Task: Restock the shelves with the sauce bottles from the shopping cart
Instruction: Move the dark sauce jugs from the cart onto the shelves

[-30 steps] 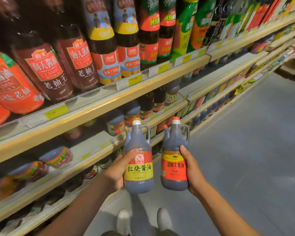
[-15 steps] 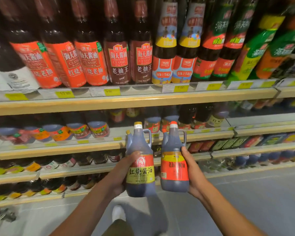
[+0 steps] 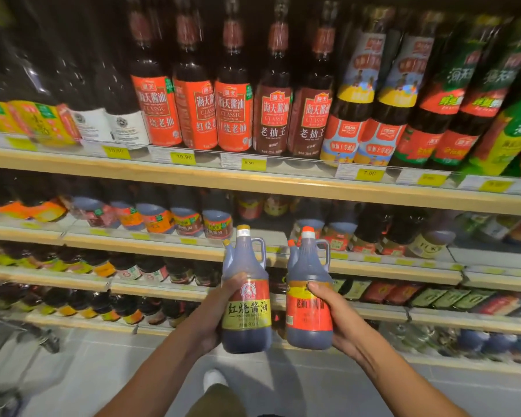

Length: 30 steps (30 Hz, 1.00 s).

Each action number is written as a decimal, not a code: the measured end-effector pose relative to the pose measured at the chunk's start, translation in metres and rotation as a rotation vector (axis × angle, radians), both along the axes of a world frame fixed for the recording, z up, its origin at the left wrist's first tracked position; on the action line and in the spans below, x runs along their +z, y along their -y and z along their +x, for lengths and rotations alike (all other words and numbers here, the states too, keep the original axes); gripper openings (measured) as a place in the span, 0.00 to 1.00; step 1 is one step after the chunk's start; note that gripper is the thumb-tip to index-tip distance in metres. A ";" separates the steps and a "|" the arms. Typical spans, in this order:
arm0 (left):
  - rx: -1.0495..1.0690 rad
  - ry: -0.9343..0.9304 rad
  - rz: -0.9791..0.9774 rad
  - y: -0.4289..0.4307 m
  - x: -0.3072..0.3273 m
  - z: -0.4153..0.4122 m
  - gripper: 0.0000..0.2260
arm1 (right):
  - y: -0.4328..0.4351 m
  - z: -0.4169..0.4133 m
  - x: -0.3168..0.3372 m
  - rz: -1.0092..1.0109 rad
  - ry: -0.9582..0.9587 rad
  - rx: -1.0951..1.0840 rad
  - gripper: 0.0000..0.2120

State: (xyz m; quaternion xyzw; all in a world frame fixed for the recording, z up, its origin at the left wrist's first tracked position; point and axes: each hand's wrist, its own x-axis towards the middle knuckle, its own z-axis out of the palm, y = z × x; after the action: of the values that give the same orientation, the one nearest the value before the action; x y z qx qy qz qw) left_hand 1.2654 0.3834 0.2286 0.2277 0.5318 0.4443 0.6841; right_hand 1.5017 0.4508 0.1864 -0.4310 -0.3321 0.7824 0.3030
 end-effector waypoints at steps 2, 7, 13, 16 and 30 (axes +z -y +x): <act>0.021 0.000 -0.006 0.001 -0.002 -0.006 0.23 | -0.006 -0.005 -0.003 0.022 -0.009 0.021 0.37; 0.082 0.009 -0.028 0.001 -0.008 -0.021 0.24 | -0.029 -0.019 -0.009 0.112 0.105 0.063 0.31; 0.146 -0.005 -0.012 -0.003 -0.007 -0.050 0.21 | -0.075 -0.052 -0.004 0.179 0.164 0.109 0.29; 0.187 -0.007 -0.019 -0.009 -0.013 -0.069 0.25 | -0.101 -0.072 -0.002 0.207 0.183 0.120 0.28; 0.322 -0.010 -0.001 -0.030 -0.044 -0.133 0.25 | -0.213 -0.129 -0.033 0.321 0.609 0.065 0.48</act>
State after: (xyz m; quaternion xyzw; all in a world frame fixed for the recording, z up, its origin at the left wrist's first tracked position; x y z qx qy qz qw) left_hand 1.1325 0.4136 0.1850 0.1415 0.5651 0.5467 0.6014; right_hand 1.3725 0.6636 0.1539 -0.5808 -0.5396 0.5649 0.2290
